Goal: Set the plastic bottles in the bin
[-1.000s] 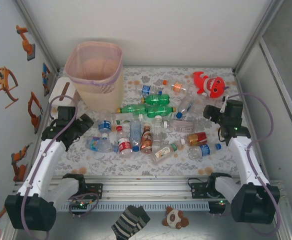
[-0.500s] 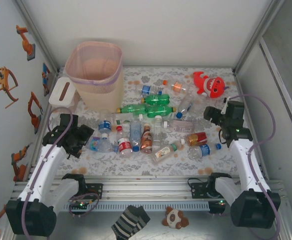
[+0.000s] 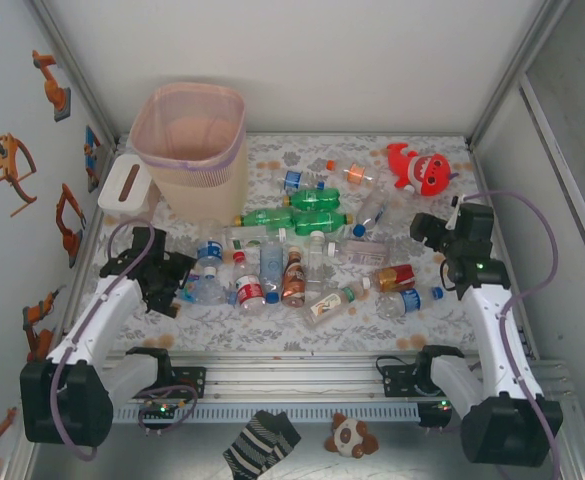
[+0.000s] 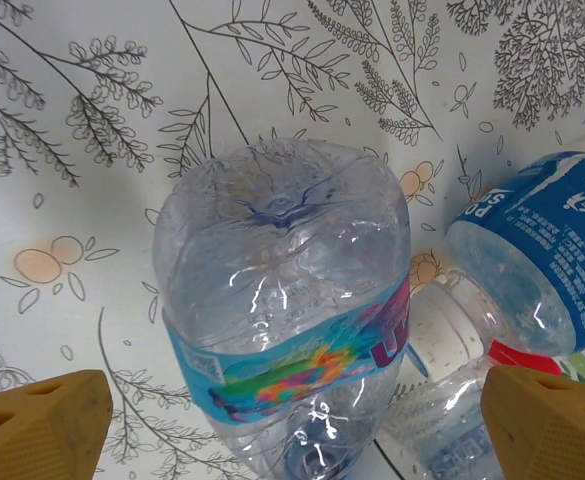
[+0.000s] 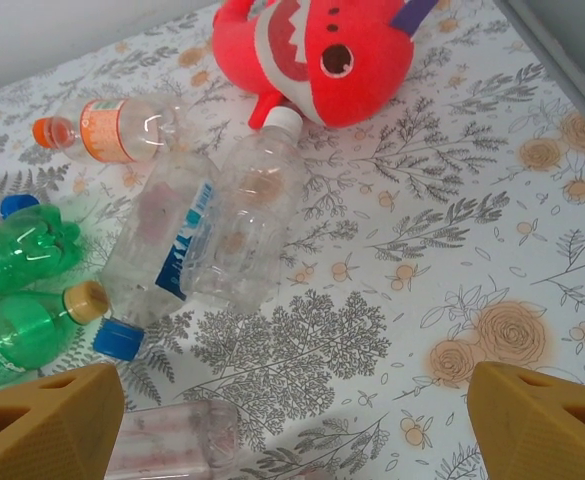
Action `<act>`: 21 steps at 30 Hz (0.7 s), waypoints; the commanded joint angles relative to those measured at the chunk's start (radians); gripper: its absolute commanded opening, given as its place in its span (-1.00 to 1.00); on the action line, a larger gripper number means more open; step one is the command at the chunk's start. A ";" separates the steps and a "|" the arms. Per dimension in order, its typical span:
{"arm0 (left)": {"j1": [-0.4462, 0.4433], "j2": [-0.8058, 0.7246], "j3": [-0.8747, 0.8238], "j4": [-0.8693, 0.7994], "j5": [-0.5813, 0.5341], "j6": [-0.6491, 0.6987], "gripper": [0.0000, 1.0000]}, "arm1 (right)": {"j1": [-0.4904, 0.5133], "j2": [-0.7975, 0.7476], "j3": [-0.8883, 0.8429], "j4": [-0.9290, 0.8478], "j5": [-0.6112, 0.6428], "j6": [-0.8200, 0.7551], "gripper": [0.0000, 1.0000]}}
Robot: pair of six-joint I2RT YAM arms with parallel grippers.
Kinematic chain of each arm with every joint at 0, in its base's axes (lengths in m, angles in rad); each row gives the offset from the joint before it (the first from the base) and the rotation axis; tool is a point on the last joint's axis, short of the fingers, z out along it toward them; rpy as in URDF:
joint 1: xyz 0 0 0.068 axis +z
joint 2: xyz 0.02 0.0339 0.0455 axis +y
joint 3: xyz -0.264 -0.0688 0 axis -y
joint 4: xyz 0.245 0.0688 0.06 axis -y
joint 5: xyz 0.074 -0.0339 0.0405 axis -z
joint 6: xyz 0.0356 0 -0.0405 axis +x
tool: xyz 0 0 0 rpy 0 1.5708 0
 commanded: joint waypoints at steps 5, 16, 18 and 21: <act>0.007 0.079 -0.015 0.064 0.053 -0.087 0.89 | 0.001 -0.032 0.058 -0.033 0.018 0.014 0.76; 0.007 0.171 -0.034 0.107 0.043 -0.160 0.83 | 0.001 -0.049 0.076 -0.049 0.036 0.014 0.75; 0.006 0.185 -0.036 0.116 0.036 -0.165 0.81 | 0.000 -0.052 0.076 -0.053 0.038 0.014 0.74; 0.007 0.213 -0.037 0.135 0.043 -0.165 0.78 | 0.000 -0.060 0.074 -0.058 0.038 0.014 0.74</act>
